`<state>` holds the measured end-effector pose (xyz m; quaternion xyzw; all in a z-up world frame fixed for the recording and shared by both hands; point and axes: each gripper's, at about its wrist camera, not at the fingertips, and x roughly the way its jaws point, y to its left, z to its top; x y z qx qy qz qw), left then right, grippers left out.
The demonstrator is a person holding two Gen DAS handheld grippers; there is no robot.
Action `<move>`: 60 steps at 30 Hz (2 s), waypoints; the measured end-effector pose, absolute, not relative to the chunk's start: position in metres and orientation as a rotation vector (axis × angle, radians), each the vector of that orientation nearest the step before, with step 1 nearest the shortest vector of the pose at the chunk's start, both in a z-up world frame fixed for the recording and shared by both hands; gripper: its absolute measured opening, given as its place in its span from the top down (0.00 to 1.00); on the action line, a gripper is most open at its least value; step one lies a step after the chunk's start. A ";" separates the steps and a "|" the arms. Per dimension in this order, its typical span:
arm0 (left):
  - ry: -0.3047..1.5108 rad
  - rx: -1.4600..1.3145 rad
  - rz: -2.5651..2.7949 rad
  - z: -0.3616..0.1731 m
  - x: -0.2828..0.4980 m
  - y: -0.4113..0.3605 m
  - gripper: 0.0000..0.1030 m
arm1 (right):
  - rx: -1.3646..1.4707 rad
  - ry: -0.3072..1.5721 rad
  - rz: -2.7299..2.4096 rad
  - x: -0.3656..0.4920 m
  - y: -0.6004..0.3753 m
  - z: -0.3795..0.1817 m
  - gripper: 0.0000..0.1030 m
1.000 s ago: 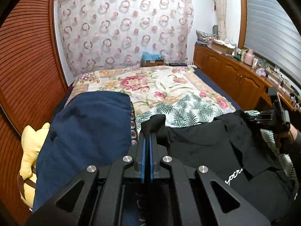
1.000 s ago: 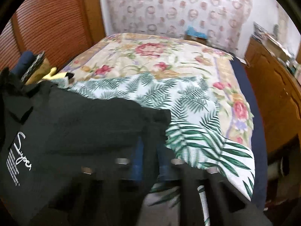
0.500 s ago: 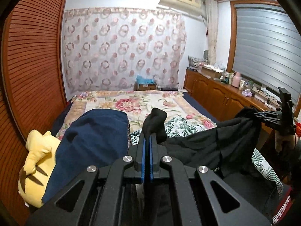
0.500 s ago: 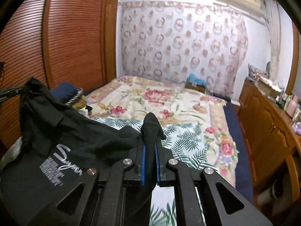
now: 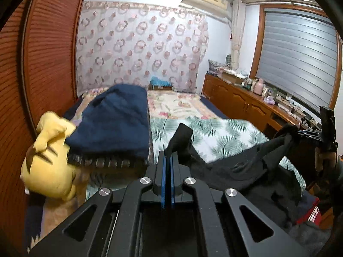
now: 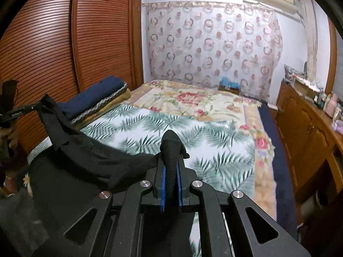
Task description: Fold small clothes
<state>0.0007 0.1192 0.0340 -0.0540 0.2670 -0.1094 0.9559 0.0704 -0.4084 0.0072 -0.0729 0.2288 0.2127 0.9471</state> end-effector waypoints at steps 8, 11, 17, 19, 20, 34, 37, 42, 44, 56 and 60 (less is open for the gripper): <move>0.675 -0.090 -0.166 -0.018 -0.008 0.120 0.96 | -0.131 0.654 0.404 0.083 -0.409 -0.033 0.92; 0.688 -0.089 -0.172 -0.023 -0.013 0.120 0.96 | -0.135 0.660 0.398 0.084 -0.402 -0.027 0.91; 0.666 -0.087 -0.165 -0.012 -0.009 0.131 0.56 | -0.175 0.618 0.365 0.081 -0.395 0.002 0.76; 0.658 -0.081 -0.159 -0.007 -0.006 0.135 0.50 | -0.179 0.583 0.357 0.074 -0.398 0.009 0.69; 0.656 -0.077 -0.157 -0.004 -0.003 0.137 0.39 | -0.181 0.563 0.352 0.074 -0.399 0.014 0.63; 0.721 -0.040 -0.130 -0.021 0.065 0.140 0.26 | -0.143 0.594 0.329 0.129 -0.396 -0.002 0.50; 0.756 -0.050 -0.153 -0.032 0.071 0.138 0.26 | -0.148 0.652 0.339 0.148 -0.396 -0.012 0.50; 0.800 -0.051 -0.185 -0.044 0.078 0.133 0.27 | -0.165 0.704 0.339 0.160 -0.395 -0.017 0.50; 0.824 -0.054 -0.209 -0.049 0.081 0.131 0.44 | -0.157 0.715 0.337 0.164 -0.397 -0.016 0.50; 0.912 -0.059 -0.230 -0.072 0.091 0.131 0.54 | -0.136 0.757 0.332 0.177 -0.398 -0.031 0.47; 0.912 -0.040 -0.240 -0.073 0.090 0.126 0.54 | -0.146 0.753 0.301 0.179 -0.400 -0.032 0.43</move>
